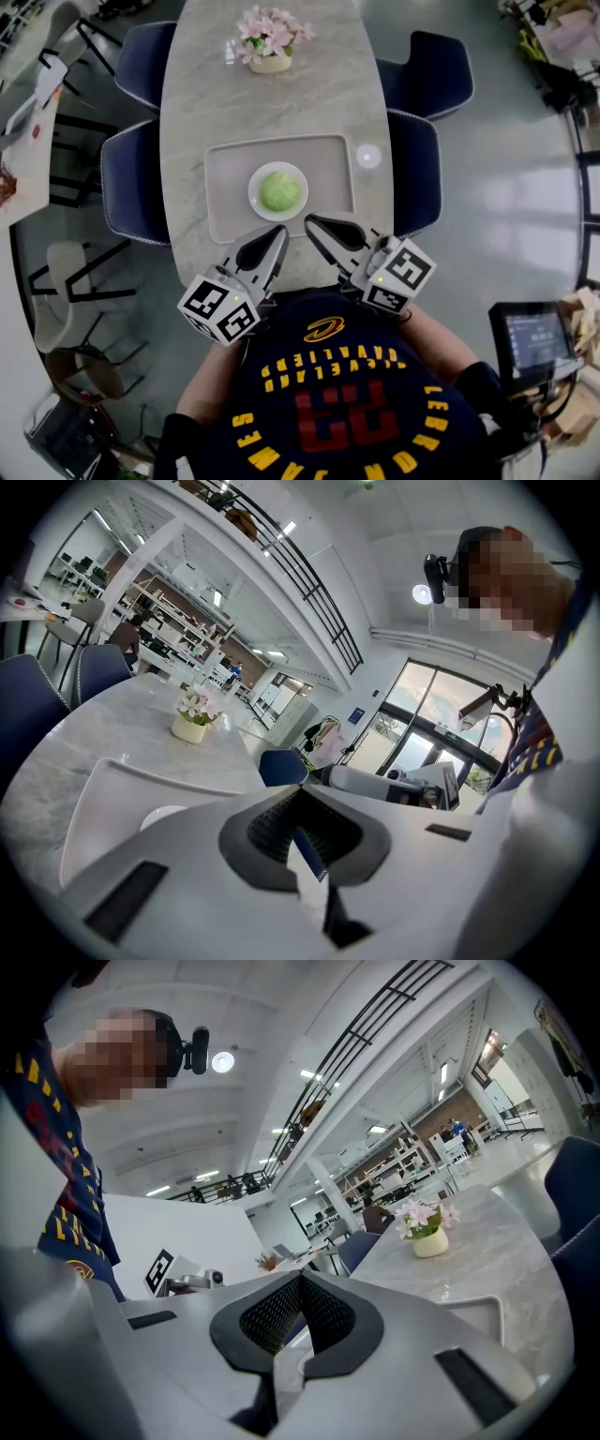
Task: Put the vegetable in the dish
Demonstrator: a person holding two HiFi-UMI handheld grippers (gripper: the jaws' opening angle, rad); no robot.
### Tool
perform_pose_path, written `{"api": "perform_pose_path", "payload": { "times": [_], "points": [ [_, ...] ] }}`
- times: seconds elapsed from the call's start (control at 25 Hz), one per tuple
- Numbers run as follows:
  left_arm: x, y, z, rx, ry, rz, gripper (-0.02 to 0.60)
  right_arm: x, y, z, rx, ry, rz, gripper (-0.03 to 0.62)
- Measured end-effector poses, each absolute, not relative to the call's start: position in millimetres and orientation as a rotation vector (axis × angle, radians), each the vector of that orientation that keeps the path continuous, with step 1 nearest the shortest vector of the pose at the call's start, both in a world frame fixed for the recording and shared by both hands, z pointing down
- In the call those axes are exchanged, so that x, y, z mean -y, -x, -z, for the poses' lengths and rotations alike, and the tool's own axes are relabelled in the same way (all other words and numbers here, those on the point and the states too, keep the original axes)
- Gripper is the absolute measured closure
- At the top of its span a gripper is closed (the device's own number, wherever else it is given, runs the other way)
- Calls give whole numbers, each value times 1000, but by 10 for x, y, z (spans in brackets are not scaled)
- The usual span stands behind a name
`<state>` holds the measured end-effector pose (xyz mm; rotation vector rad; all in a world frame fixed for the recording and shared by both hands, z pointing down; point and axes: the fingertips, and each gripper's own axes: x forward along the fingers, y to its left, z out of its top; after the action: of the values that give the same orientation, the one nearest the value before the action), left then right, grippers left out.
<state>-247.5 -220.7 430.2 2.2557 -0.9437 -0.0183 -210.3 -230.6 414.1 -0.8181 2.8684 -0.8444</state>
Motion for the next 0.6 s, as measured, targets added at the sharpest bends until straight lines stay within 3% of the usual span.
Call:
{"api": "perform_pose_path", "payload": {
  "times": [0.6],
  "points": [
    [2208,2472,-4317,945,-2252,17,581,2290,2117,-4157,-2885,823,839,588]
  ]
}}
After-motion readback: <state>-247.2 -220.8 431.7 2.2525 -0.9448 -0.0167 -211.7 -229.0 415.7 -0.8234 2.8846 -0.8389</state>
